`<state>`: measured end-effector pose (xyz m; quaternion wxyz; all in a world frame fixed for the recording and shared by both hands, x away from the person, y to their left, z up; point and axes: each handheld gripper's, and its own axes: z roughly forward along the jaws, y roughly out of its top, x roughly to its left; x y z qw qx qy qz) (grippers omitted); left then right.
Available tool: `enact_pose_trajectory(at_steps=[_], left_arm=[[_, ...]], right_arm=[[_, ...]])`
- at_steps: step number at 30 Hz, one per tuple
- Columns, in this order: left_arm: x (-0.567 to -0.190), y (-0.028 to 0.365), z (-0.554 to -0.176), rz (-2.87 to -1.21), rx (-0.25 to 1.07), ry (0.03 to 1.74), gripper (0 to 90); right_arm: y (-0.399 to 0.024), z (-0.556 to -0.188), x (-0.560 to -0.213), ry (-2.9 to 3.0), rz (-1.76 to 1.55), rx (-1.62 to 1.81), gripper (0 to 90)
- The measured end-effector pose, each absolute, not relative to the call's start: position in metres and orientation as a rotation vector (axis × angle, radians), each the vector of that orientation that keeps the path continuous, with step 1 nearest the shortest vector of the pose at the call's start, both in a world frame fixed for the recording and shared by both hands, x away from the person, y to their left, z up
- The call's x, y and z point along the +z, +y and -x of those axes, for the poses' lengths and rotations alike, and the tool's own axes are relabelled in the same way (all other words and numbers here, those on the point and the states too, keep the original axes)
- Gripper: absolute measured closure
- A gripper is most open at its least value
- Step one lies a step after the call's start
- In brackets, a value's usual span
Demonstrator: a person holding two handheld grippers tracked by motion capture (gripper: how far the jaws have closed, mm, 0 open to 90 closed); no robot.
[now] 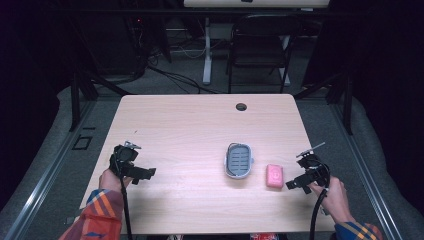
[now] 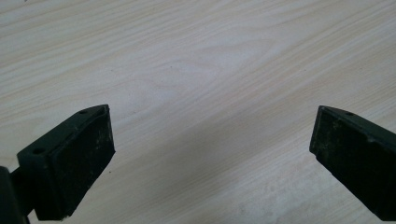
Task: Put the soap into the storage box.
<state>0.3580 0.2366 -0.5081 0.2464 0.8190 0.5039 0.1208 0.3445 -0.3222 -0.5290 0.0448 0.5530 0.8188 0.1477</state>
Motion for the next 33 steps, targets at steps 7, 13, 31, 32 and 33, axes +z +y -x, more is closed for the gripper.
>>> enact_pose_trajectory(at_steps=[7,13,31,32,33], left_arm=[[-0.512,0.238,-0.359,-2.251,0.291,1.404,0.0],[-0.513,0.233,-0.362,-2.260,0.278,1.381,0.0],[-0.512,0.230,-0.361,-2.267,0.280,1.355,0.0],[-0.512,0.230,-0.361,-2.268,0.281,1.352,0.0],[-0.512,0.230,-0.361,-2.271,0.281,1.350,0.0]], right_arm=[[-0.322,-0.345,-0.529,2.541,-1.680,0.428,0.0],[-0.322,-0.344,-0.528,2.531,-1.692,0.442,0.0],[-0.305,-0.343,-0.520,2.556,-1.603,0.452,0.0],[-0.302,-0.344,-0.520,2.553,-1.606,0.465,0.0],[-0.301,-0.344,-0.519,2.549,-1.589,0.463,0.0]])
